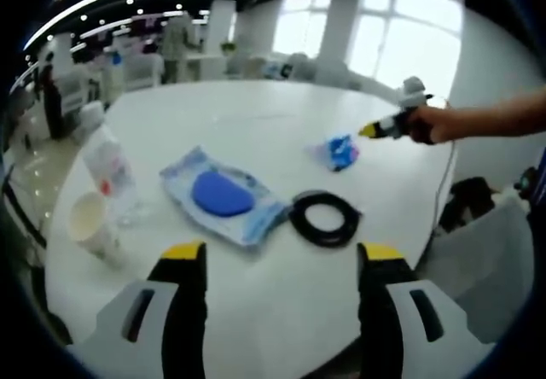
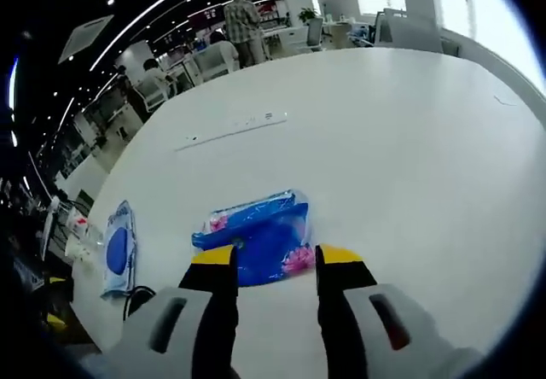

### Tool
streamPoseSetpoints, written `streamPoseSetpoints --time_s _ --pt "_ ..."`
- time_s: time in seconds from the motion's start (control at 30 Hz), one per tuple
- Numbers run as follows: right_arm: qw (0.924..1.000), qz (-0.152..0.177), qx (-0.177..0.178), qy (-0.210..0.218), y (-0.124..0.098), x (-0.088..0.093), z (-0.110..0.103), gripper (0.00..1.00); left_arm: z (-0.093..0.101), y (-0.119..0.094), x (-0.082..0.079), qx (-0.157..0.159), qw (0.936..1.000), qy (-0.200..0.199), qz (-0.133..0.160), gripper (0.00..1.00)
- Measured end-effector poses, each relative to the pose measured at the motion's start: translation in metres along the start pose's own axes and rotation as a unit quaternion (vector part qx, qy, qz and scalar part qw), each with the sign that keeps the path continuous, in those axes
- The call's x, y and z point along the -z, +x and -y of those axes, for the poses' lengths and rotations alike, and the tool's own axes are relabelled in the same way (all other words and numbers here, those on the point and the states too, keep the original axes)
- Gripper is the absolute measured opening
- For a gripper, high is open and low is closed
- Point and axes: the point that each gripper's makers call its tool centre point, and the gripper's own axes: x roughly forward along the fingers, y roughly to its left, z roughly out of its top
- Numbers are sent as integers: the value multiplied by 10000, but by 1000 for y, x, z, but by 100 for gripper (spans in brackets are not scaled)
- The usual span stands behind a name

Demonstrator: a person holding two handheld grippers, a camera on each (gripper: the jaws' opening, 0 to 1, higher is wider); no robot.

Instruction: Arrange the tabletop items into an orderly group along one side of the table until the central work area is clear of visible clutter.

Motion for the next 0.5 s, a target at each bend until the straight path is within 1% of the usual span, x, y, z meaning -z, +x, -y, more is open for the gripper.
streamPoseSetpoints --time_s 0.1,0.13,0.2,0.33,0.37,0.4,0.47,0.5 --pt "10000 0 -44 -64 1 0 -5 39 0 0 -1 3 10000 -20 23 68" --pt "9999 83 -121 -44 2 -4 -7 40 0 0 -1 9 10000 -16 23 68" --pt "9997 149 -201 -35 2 -8 -12 42 1 -1 -1 17 10000 -2 30 68" --pt "9992 177 -262 -230 3 -12 -19 44 1 -1 -2 25 10000 0 44 69" --pt "9988 163 -355 -311 5 -14 -26 45 1 -1 -2 35 10000 7 47 69" --pt "9986 153 -373 -330 5 -14 -27 49 2 -1 -2 55 10000 20 42 69" --pt "9974 104 -529 -484 7 -15 -37 57 4 0 -2 77 10000 43 34 69" --pt "9965 113 -565 -598 8 -16 -41 60 5 0 -1 93 9999 65 28 70"
